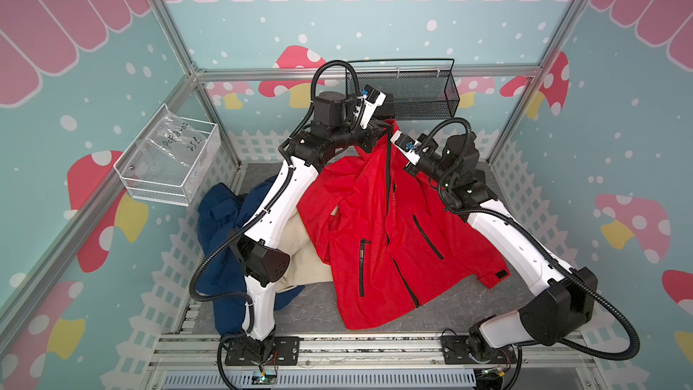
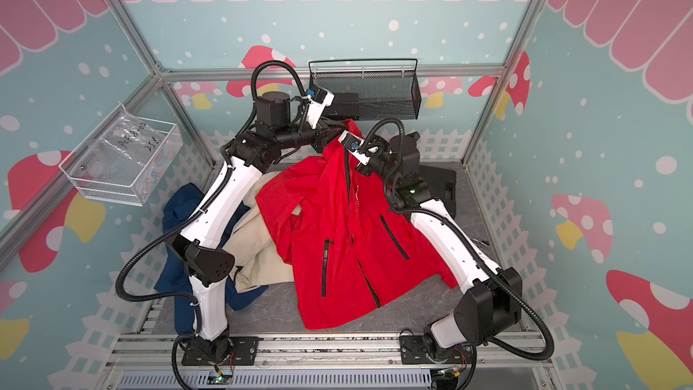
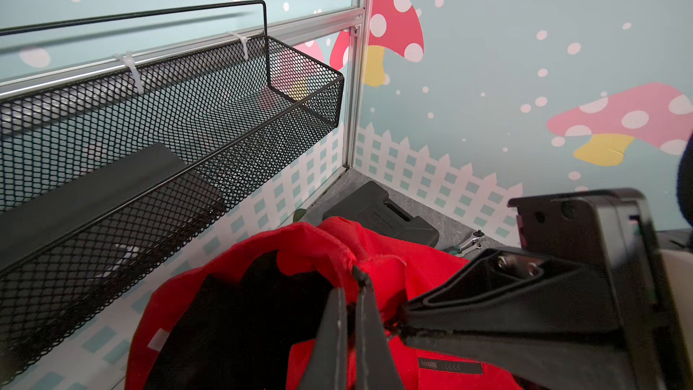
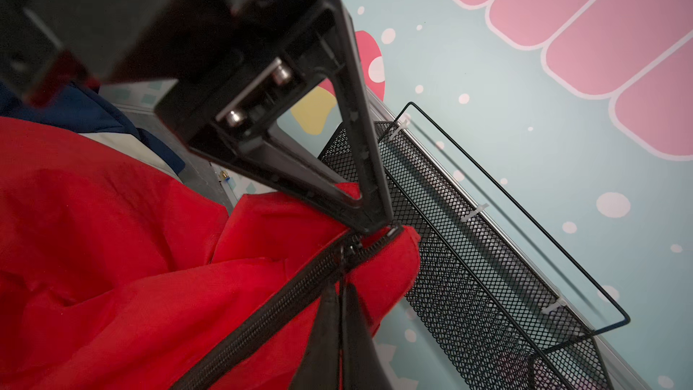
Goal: Unzip the jacket
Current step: Unzip the zipper on the jacket.
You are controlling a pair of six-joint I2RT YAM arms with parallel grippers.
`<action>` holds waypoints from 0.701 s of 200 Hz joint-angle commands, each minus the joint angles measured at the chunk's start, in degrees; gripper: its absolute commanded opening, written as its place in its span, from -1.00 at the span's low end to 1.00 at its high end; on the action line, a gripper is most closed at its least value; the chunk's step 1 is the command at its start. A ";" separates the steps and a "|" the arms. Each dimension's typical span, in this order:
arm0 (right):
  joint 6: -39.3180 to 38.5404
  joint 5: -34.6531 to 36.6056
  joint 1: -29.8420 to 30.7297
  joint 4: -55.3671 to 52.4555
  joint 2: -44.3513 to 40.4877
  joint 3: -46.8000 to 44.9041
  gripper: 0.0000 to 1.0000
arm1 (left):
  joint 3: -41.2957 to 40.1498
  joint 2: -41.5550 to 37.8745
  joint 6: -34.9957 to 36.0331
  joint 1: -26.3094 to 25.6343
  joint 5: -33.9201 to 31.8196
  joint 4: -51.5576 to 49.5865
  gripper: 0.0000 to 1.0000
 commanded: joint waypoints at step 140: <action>-6.88 8.30 3.01 -13.95 -1.20 -9.37 -1.00 | 11.55 6.15 -6.95 3.78 -6.84 18.13 -1.00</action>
